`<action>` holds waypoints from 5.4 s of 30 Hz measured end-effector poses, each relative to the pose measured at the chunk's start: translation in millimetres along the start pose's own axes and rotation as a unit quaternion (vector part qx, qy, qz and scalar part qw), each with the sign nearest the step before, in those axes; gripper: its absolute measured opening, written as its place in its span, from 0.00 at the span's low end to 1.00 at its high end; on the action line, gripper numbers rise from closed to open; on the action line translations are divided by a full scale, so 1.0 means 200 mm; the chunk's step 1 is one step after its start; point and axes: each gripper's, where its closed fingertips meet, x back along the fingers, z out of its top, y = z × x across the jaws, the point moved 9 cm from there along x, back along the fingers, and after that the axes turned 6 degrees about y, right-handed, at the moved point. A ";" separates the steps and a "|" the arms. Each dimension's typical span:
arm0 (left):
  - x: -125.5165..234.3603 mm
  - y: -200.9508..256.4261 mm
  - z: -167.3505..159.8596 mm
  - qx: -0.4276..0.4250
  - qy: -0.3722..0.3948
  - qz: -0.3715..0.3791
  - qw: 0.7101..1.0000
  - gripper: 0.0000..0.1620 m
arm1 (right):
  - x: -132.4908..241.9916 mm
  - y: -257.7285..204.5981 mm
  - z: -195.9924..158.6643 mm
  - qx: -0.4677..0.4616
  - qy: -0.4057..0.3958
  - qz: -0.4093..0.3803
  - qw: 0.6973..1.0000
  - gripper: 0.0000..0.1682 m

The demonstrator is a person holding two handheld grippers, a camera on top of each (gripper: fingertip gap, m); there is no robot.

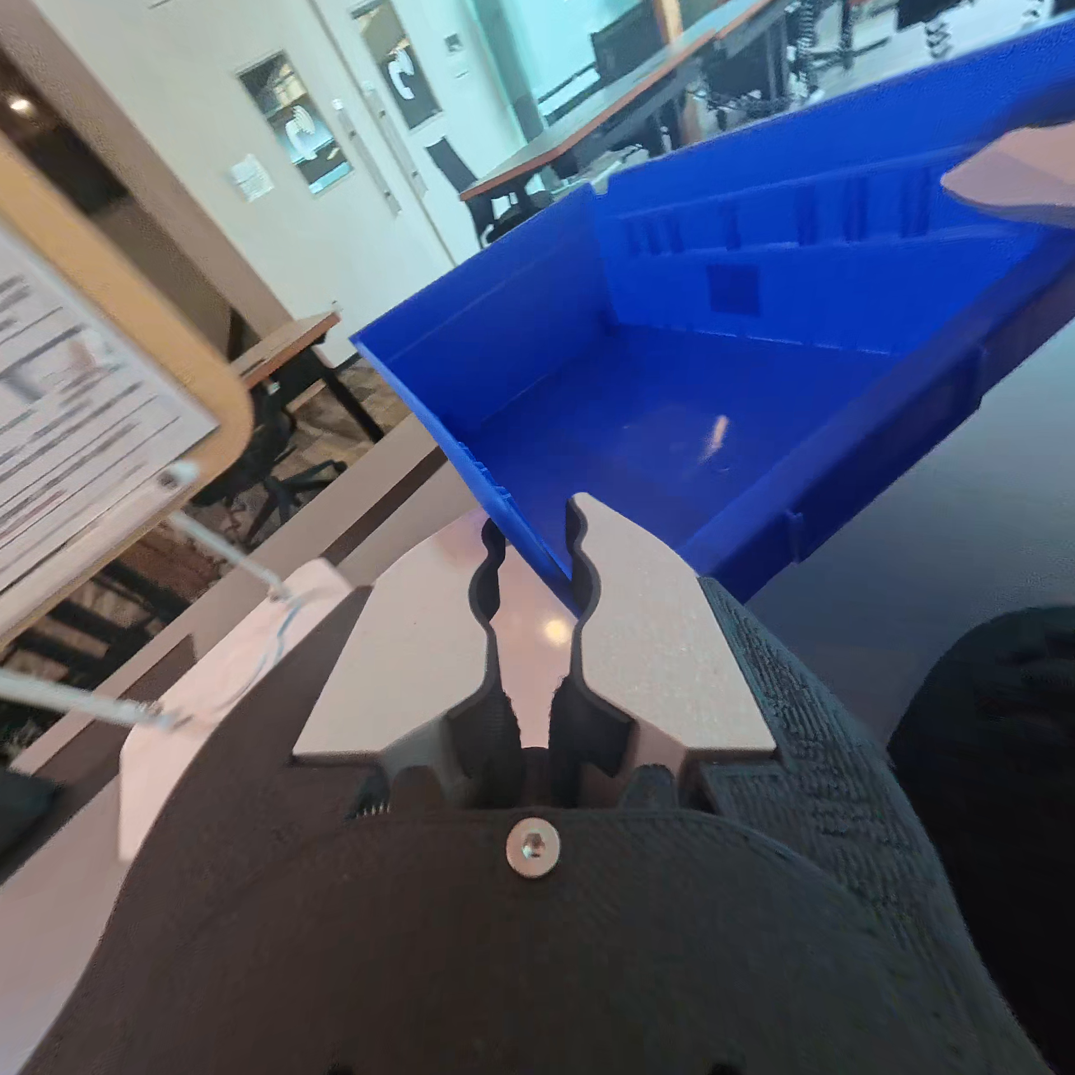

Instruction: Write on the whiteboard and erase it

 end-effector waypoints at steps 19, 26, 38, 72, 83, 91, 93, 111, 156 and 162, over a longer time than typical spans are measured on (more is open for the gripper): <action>-0.30 0.49 0.08 -0.028 -0.048 -0.167 0.984 0.24 | 0.02 0.37 -0.50 -0.078 -0.044 -0.040 0.995 0.06; -0.30 0.55 0.07 -0.035 -0.064 -0.213 0.974 0.28 | 0.01 0.39 -0.57 -0.078 -0.070 -0.023 0.994 0.10; 0.04 0.11 0.04 0.084 -0.012 -0.238 0.968 0.67 | 0.13 0.48 -0.25 -0.120 -0.002 -0.018 0.993 0.73; 1.49 -0.87 -0.46 0.167 -0.117 0.050 0.978 0.52 | -0.11 -1.13 0.30 -0.035 -0.330 0.467 0.820 0.83; 1.84 -1.34 -0.67 0.193 -0.317 0.156 0.915 0.50 | -0.05 -0.89 0.49 -0.107 -0.130 0.462 0.871 0.70; 1.81 -1.53 -1.06 0.294 -0.451 0.150 0.829 0.41 | -0.01 -0.66 0.49 -0.166 -0.031 0.399 0.901 0.64; 1.79 -1.51 -1.09 0.296 -0.467 0.134 0.823 0.41 | 0.00 -0.64 0.48 -0.162 -0.027 0.389 0.906 0.64; 1.83 -1.49 -1.12 0.159 -0.503 0.141 0.838 0.12 | 0.00 -0.69 0.50 -0.137 0.006 0.420 0.897 0.50; 0.83 -0.65 -0.16 0.028 0.116 -0.090 0.989 0.17 | -0.19 -1.18 1.19 -0.375 0.302 0.659 0.578 0.08; 0.87 -0.67 -0.19 -0.085 0.013 -0.124 0.989 0.12 | -0.14 -1.17 1.10 -0.227 0.337 0.639 0.654 0.12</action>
